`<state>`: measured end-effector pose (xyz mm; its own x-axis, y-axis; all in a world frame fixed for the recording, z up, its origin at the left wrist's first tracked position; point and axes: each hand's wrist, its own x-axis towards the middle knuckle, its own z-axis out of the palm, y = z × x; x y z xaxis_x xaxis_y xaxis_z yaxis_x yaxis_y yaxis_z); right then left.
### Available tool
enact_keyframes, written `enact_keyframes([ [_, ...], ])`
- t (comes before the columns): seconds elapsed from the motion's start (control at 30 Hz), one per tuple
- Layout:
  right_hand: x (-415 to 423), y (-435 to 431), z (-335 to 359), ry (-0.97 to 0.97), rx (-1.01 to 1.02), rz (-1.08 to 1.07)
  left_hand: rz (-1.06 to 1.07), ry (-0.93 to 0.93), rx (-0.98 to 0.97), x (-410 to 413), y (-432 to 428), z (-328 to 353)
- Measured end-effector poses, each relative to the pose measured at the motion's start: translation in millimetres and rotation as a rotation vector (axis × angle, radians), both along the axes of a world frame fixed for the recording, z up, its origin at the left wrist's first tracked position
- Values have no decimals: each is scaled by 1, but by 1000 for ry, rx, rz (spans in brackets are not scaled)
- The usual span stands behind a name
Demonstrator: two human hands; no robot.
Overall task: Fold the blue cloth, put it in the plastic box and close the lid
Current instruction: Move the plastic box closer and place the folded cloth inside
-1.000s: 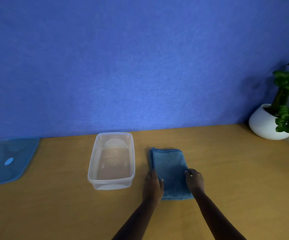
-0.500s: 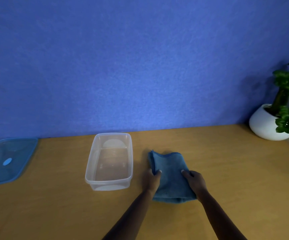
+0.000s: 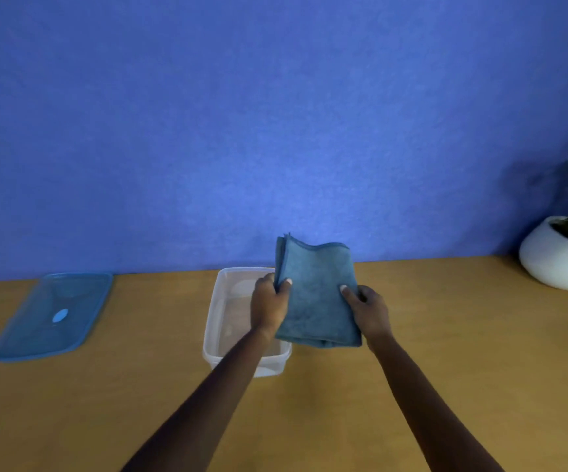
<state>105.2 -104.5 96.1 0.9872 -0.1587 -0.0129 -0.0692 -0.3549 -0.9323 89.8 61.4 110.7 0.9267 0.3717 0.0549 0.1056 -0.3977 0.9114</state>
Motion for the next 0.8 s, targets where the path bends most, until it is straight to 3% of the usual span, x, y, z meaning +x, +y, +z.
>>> enact_keyframes([
  [0.3,7,81,-13,77,-84,120,114,12,60,-12,78,-12],
  [0.53,0,110,-24,124,-302,83,166,119,125,-19,97,-38],
  [0.67,-5,111,-33,89,-431,71,180,183,271,-21,94,-42],
  [0.8,-6,113,-36,27,-544,52,165,239,561,-22,92,-46],
])
